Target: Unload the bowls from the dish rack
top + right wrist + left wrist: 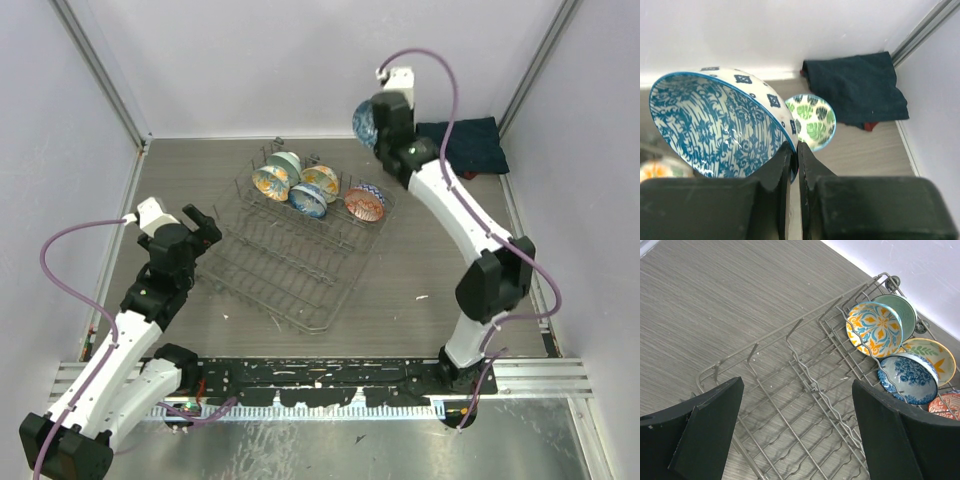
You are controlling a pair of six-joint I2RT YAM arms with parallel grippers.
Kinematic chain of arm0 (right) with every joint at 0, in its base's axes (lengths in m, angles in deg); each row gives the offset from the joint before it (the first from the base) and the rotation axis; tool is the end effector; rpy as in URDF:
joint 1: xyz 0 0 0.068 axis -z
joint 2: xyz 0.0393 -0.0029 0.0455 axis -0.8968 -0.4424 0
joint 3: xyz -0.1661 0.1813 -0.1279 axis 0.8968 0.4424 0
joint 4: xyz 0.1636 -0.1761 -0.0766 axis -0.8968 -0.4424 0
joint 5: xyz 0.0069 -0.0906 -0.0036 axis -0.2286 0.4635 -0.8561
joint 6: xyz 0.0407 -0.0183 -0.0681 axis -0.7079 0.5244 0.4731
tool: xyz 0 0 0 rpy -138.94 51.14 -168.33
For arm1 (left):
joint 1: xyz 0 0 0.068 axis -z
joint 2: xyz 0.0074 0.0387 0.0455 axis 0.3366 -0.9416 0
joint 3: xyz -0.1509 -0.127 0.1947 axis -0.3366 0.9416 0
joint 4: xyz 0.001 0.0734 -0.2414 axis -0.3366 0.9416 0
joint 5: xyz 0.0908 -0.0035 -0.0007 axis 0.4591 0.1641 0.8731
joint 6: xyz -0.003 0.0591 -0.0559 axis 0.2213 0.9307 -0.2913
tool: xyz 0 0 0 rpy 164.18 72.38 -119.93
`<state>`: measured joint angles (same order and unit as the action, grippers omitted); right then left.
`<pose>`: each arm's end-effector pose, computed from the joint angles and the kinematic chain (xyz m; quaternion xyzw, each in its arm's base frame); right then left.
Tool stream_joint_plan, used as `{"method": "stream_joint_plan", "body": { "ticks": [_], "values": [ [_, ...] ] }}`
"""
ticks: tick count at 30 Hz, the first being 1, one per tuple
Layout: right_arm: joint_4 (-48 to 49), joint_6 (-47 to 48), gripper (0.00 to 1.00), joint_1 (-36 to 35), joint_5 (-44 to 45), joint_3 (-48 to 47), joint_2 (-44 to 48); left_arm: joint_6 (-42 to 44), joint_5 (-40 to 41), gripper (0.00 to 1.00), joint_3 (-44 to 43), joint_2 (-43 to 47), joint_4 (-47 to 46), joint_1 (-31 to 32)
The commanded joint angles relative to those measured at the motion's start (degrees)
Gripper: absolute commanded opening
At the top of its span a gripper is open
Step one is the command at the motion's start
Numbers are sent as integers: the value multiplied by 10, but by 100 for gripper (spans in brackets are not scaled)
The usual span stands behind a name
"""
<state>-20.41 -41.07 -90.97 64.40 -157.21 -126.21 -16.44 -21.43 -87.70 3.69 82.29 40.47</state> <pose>0.3879 0.1479 0.3877 0.0076 0.7957 -0.1541 0.5858 0.1904 -0.0323 0.2814 -0.2577 0.7612 -0.0620 0.5919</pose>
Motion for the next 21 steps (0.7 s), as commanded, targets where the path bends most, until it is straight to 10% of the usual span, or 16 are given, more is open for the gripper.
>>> {"method": "stream_joint_plan", "body": {
  "ticks": [1, 8, 21],
  "values": [
    [-105, -81, 1, 75, -100, -159, -71, 7, 10, 98, -8, 10, -19, 1],
    [-142, -166, 1, 188, -264, -242, -160, 7, 9, 98, -9, 4, -20, 1],
    [-162, -187, 1, 241, -308, -249, -218, 8, 10, 98, -9, 9, -20, 1]
  ]
}}
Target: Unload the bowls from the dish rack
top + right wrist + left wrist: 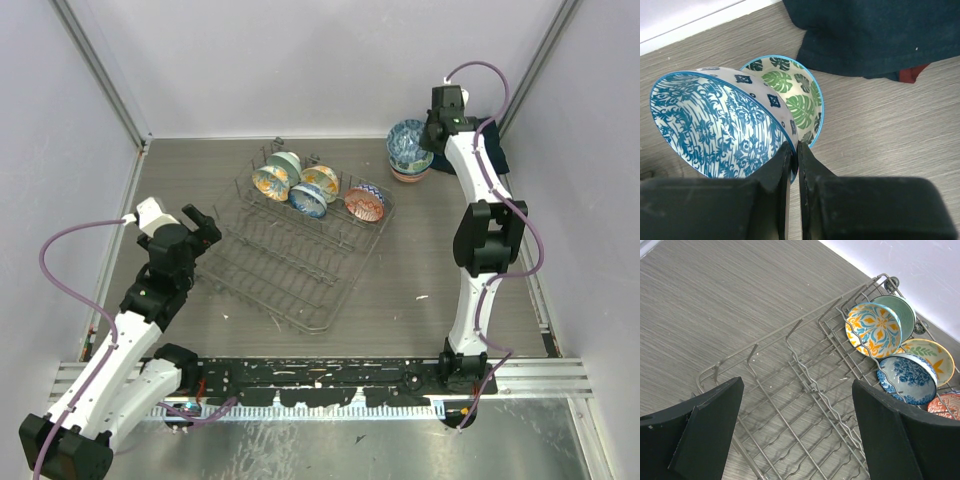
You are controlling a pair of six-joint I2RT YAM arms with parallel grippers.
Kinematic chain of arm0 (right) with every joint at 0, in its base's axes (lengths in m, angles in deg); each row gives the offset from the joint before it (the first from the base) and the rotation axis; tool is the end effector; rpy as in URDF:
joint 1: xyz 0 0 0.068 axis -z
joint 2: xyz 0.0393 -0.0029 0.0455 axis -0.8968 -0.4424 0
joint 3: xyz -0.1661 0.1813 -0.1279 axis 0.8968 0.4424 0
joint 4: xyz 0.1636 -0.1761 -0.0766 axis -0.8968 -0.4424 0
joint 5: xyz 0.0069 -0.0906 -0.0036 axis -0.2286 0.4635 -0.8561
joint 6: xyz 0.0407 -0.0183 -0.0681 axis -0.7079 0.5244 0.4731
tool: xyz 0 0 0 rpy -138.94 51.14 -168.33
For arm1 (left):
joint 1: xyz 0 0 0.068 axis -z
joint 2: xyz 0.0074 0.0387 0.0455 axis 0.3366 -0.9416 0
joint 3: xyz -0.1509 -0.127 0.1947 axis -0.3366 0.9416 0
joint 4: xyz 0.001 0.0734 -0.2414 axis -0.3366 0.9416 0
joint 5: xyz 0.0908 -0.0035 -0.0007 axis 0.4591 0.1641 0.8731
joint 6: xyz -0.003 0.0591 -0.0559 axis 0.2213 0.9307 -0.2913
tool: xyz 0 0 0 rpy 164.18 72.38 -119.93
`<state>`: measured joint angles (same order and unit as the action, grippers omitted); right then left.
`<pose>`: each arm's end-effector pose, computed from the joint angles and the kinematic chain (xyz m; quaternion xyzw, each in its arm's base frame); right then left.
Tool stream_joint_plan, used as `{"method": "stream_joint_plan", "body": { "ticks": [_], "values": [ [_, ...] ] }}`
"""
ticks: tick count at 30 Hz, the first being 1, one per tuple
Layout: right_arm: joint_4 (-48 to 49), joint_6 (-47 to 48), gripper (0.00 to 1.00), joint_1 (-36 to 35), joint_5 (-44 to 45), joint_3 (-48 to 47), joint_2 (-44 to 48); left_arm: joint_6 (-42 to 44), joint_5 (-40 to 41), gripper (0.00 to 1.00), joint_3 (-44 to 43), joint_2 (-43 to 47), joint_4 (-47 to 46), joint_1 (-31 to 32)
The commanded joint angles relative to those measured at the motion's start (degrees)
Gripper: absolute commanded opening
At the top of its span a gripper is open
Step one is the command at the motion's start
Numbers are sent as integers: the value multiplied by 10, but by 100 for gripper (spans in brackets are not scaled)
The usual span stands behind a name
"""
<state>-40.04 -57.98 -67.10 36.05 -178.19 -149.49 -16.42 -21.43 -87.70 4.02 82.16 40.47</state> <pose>0.5028 0.0145 0.2904 0.1464 0.8991 -0.0277 0.4116 0.1896 -0.0320 0.2827 -0.2581 0.7589 -0.0640 0.5944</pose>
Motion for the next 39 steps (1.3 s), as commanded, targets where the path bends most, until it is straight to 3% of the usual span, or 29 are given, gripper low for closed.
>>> {"method": "stream_joint_plan", "body": {
  "ticks": [1, 39],
  "values": [
    [35, -19, 1, 3, -27, -39, 12, 8, 9, 98, -9, 5, -18, 2],
    [47, -36, 2, 22, -7, -58, -59, 8, 10, 98, -7, 5, -19, 1]
  ]
}}
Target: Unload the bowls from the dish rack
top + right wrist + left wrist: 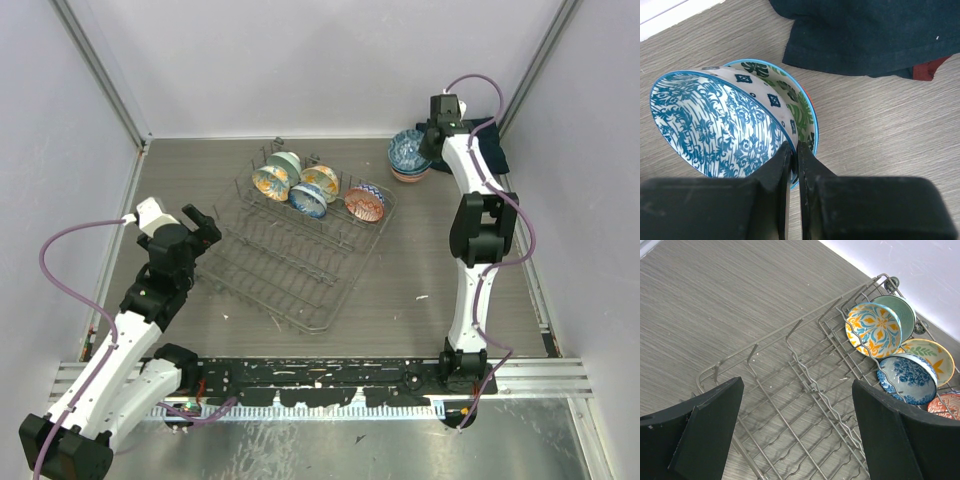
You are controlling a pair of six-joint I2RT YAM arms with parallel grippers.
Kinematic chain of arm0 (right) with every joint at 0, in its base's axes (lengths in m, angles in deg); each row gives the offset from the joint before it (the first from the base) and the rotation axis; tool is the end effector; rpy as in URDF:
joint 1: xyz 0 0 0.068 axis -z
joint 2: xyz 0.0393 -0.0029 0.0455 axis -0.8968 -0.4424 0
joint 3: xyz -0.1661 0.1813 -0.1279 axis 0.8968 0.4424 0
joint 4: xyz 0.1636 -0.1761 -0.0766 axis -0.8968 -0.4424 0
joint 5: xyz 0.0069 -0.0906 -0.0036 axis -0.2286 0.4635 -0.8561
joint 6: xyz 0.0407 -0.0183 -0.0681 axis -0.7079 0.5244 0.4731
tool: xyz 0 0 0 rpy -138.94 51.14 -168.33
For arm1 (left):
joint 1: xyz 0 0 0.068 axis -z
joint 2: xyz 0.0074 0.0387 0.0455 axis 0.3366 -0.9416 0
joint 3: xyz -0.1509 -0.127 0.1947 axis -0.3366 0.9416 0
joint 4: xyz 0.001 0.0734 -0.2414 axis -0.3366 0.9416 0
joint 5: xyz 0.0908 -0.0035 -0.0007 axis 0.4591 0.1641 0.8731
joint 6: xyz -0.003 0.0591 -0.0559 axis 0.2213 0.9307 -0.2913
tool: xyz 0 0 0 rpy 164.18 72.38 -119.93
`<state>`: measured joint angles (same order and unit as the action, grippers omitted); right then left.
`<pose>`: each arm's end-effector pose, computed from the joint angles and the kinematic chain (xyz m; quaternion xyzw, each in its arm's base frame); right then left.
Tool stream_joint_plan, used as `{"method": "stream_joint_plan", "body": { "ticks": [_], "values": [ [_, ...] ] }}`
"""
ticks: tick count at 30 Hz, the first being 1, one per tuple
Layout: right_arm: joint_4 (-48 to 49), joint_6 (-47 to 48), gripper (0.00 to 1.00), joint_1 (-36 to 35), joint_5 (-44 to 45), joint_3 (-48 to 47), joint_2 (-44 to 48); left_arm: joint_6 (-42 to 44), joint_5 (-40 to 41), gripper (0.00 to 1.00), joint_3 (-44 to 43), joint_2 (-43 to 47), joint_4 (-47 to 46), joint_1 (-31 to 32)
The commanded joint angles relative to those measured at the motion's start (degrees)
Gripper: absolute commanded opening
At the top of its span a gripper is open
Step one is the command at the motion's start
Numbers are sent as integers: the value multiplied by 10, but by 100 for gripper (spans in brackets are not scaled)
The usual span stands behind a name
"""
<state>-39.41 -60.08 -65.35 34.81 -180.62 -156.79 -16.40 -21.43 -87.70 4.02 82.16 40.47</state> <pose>0.5266 0.0013 0.2427 0.1712 0.9099 -0.0240 0.3771 0.1896 -0.0320 0.2827 -0.2580 0.7589 -0.0639 0.5945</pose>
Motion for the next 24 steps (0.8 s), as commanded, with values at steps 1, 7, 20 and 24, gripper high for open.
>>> {"method": "stream_joint_plan", "body": {
  "ticks": [1, 7, 20, 24],
  "values": [
    [41, -16, 2, 6, 5, -33, 14, 7, 10, 98, -8, 5, -19, 2],
    [42, -15, 14, 8, 0, -28, 15, 8, 10, 98, -8, 5, -19, 1],
    [62, -18, 24, 8, -10, 13, 53, 8, 10, 98, -8, 6, -19, 1],
    [70, -20, 28, 8, -13, 36, 76, 8, 9, 98, -8, 6, -19, 1]
  ]
}}
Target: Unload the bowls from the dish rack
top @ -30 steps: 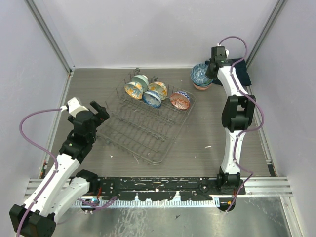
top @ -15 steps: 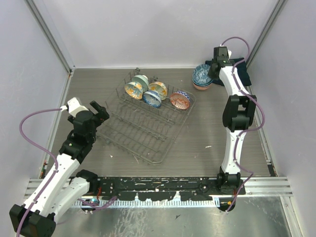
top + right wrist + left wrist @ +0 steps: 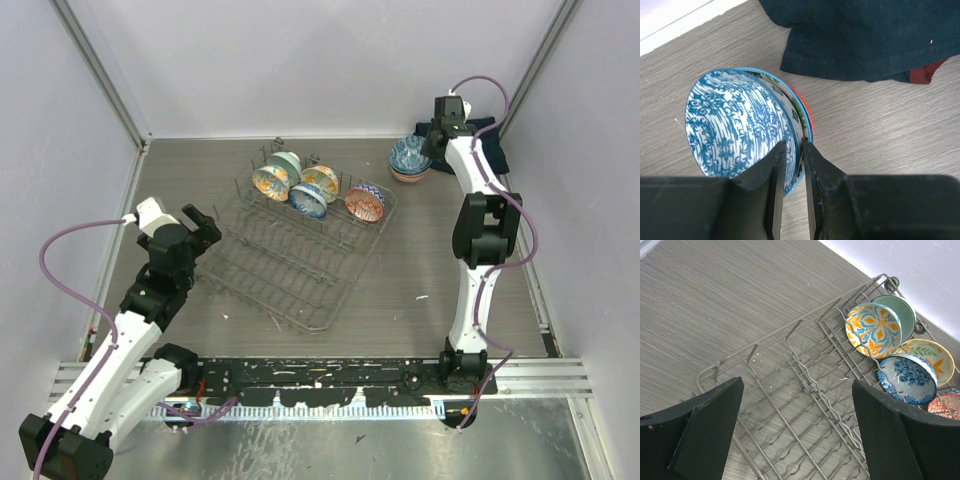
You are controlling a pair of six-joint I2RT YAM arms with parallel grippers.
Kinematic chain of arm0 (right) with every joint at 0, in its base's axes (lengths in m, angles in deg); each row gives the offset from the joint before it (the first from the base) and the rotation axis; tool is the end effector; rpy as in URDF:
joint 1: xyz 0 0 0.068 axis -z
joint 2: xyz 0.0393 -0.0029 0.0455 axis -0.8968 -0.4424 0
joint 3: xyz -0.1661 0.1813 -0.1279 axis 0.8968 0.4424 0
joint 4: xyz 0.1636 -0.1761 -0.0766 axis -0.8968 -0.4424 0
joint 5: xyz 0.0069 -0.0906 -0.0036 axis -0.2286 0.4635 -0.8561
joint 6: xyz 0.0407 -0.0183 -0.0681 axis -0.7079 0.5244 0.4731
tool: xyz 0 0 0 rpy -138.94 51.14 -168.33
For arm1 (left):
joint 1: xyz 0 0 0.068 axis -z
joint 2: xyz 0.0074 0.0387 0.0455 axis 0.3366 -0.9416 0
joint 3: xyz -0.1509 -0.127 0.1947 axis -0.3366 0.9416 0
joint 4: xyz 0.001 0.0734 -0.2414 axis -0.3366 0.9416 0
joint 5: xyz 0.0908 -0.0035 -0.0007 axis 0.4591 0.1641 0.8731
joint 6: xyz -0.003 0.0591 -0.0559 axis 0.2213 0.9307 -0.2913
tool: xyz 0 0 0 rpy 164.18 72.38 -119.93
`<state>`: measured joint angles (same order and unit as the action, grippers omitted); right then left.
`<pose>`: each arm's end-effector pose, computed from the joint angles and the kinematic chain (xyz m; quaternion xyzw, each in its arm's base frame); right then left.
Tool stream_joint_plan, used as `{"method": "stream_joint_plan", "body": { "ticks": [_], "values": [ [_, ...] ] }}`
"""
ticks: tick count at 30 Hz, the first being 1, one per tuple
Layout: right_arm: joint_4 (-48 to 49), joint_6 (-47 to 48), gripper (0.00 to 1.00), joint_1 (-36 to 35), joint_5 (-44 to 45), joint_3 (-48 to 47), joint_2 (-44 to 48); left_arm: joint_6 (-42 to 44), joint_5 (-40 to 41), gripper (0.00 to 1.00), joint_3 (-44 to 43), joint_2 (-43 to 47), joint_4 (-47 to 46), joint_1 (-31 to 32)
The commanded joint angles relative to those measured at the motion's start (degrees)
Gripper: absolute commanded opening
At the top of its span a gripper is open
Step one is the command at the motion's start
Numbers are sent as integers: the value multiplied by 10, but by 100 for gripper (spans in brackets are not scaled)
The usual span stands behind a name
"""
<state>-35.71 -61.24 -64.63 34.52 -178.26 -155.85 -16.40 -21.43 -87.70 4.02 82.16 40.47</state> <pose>0.5277 -0.0049 0.2434 0.1857 0.8996 -0.0163 0.3948 0.1896 -0.0320 0.2827 -0.2580 0.7589 -0.0639 0.5945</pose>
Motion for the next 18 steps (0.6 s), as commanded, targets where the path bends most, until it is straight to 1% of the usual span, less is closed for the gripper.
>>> {"method": "stream_joint_plan", "body": {
  "ticks": [1, 3, 7, 12, 14, 18],
  "values": [
    [35, -9, 29, 1, -11, 19, 75, 7, 9, 98, -7, 6, -19, 1],
    [45, -11, 31, 1, -9, 40, 100, 8, 9, 98, -7, 6, -19, 1],
    [83, -15, 38, 1, -4, 100, 154, 8, 8, 98, -8, 5, -19, 1],
    [87, 2, 42, -5, -6, 129, 204, 8, 8, 98, -8, 5, -20, 2],
    [89, 30, 43, -22, -6, 141, 228, 8, 7, 98, -8, 5, -19, 2],
    [139, 106, 43, -114, 12, 198, 285, 8, 7, 98, -8, 4, -20, 1]
  ]
}}
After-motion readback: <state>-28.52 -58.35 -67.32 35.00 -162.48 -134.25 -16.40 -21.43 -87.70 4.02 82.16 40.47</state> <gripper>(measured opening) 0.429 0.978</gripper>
